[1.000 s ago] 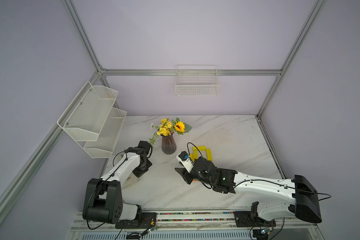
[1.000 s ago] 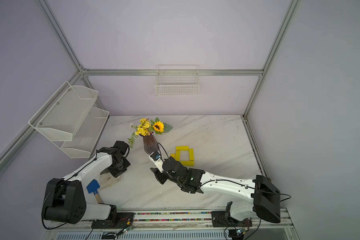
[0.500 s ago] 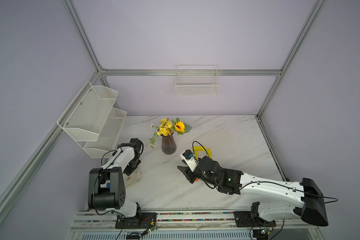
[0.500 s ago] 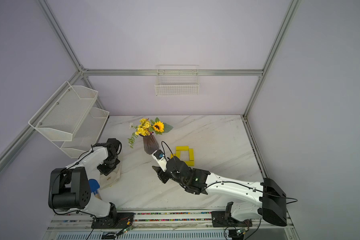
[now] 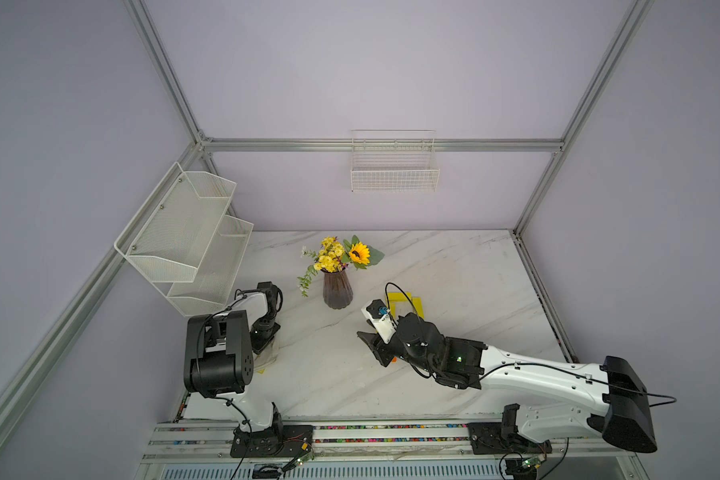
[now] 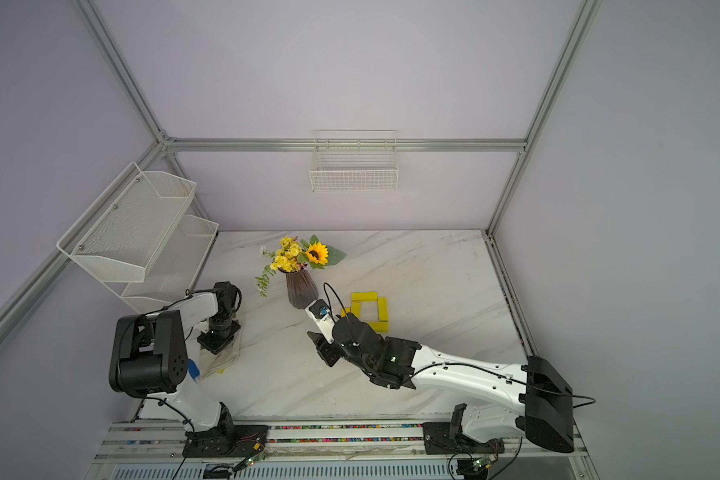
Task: Assemble the number 8 with building blocks
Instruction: Move the distractor to the center of the board.
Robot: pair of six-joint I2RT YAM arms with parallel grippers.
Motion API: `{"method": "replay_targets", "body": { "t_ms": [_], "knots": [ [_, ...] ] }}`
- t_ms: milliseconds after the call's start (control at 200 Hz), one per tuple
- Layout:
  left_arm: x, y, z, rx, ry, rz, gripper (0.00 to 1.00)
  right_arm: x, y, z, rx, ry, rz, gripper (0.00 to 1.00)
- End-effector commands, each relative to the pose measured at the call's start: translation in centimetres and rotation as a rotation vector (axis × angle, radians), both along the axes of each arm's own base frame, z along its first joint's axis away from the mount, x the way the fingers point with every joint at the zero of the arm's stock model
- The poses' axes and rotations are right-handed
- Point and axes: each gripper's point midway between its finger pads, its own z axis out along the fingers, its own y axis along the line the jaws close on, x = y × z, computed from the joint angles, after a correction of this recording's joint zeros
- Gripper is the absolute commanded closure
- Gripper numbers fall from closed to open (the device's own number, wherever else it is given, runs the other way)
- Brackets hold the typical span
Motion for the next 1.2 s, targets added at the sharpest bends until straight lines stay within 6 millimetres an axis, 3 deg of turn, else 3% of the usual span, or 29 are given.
{"method": "replay_targets", "body": {
  "t_ms": [0,355,535,645,770,865,1195],
  "knots": [
    [0.6,-3.5,-3.0,-0.175,-0.025,-0.052,1.0,0.1,-0.2,1.0,0.019,-0.006,-0.019,0.56],
    [3.3,-12.6,-2.3,-0.29,-0.071,-0.237,1.0,0.0,0.3,0.8,0.026,-0.002,-0.005,0.54],
    [3.9,-16.4,-1.2,-0.313,-0.108,-0.301,1.0,-0.2,1.0,-0.7,-0.009,0.019,0.021,0.52],
    [3.5,-15.8,-0.3,-0.278,-0.132,-0.286,1.0,-0.2,1.8,-2.7,-0.043,0.046,0.043,0.46],
    [3.1,-13.8,1.5,-0.189,-0.146,-0.263,1.0,0.0,2.7,-5.8,-0.089,0.096,0.036,0.41],
    [2.3,-12.5,1.7,-0.175,-0.147,-0.229,1.0,0.4,3.4,-7.5,-0.105,0.122,0.024,0.4],
    [-1.5,-7.8,1.4,-0.148,-0.148,-0.117,1.0,0.8,5.6,-10.4,-0.118,0.172,0.034,0.36]
  ]
}}
